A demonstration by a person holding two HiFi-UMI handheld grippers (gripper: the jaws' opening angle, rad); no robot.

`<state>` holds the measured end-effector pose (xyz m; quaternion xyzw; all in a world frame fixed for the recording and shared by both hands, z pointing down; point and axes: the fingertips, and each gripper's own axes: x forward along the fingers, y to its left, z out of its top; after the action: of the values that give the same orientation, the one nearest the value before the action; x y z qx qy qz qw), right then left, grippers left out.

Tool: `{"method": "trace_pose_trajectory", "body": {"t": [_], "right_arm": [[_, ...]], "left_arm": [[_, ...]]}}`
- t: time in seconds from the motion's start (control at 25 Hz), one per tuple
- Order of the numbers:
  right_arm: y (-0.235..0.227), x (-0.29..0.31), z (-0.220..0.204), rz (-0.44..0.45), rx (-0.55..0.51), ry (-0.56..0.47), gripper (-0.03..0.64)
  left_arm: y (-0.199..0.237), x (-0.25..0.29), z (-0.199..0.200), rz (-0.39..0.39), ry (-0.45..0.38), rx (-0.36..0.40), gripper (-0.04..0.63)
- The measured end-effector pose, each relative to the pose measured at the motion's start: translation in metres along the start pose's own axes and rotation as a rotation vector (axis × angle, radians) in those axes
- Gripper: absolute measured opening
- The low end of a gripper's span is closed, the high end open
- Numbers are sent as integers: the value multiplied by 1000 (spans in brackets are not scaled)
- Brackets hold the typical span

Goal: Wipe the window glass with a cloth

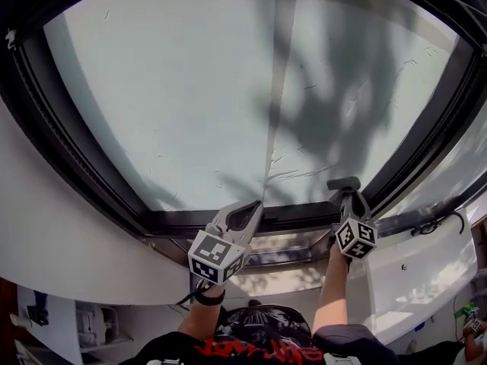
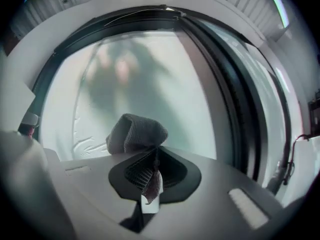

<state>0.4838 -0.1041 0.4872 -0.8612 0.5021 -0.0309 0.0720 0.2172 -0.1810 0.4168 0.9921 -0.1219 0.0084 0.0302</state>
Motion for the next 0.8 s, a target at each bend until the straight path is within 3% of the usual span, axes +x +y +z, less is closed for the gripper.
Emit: {"method": "trace_pose_trajectory", "body": {"t": [0.2,0.4,0.6,0.8], "right_arm": [[-66,-20,2,-128,44,18,17],[-71,-22,1,-119,48,19,17],[-21,-4,-20,-9,51,54,17],[101,11,-44,239,29,64,17]], "left_arm": [[-26,25,-2,-61,-7,-8,-9],[-33,29,-3,-61,-2,-12,-9],[-15,4,-7,8,10,-19,-9],[16,-39,-9,107,14,-22,-9]]}}
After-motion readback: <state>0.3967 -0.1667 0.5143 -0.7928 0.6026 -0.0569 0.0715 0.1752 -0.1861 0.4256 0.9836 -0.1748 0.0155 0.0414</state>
